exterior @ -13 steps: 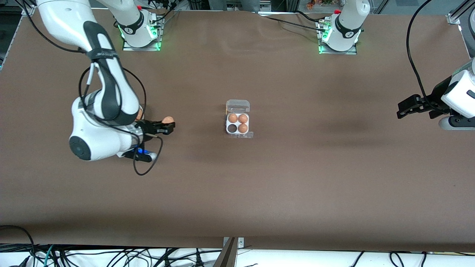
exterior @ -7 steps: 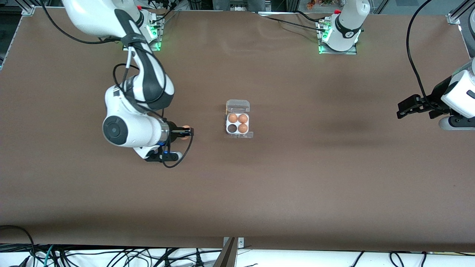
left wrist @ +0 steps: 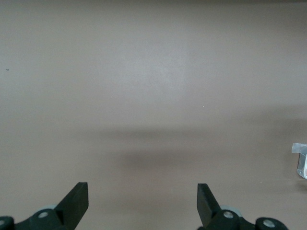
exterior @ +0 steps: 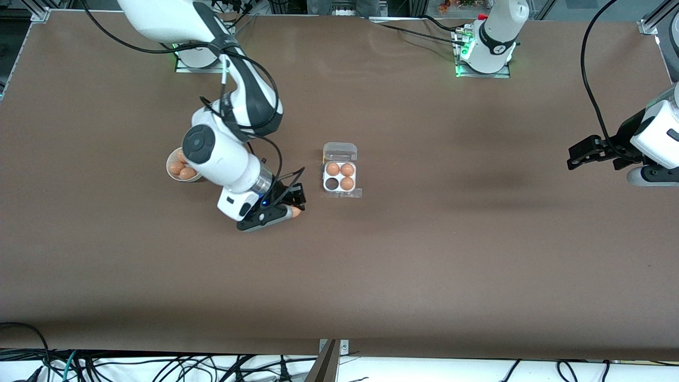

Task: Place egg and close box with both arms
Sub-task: 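Lift the egg and carry it toward the plastic egg box, then lower the egg into the empty box slot with the right gripper, then open the right gripper and withdraw while the left gripper reaches the box, then push the clear box lid shut over the eggs with the left gripper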

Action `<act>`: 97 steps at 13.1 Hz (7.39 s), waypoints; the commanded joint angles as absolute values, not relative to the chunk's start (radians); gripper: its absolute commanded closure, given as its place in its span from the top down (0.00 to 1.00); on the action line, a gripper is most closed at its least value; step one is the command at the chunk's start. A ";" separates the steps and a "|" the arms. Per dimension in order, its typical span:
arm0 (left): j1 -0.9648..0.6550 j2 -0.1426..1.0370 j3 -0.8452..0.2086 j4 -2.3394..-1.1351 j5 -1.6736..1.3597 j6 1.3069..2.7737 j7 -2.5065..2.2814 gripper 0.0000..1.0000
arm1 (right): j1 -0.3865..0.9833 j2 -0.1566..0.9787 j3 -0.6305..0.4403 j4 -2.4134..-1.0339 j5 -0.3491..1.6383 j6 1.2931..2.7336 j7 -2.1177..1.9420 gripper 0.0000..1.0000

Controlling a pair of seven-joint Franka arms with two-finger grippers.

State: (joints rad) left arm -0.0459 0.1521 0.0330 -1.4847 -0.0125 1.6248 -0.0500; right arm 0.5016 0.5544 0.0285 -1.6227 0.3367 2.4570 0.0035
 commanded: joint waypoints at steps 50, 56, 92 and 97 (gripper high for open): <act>-0.057 0.175 0.025 -1.443 -0.037 1.612 -0.046 1.00 | 0.385 0.712 0.255 -1.740 1.468 2.491 -2.020 1.00; -0.061 0.178 -0.060 -1.443 -0.183 1.606 -0.139 0.87 | 0.341 0.593 0.085 -1.704 1.046 2.257 -1.701 1.00; -0.566 0.792 -0.261 -1.285 -0.299 1.732 -0.980 0.24 | 0.095 0.026 -0.089 -1.618 -0.011 1.641 0.222 1.00; -0.555 0.801 -0.242 -1.279 -0.293 1.758 -0.979 0.24 | 0.097 0.026 -0.089 -1.618 -0.011 1.641 0.222 1.00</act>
State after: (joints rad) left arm -0.5545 0.7859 -0.2532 -1.3157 -0.2849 1.7649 -0.9787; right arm 0.0984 0.0178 -0.0918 -1.6451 -0.0150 1.6492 0.2273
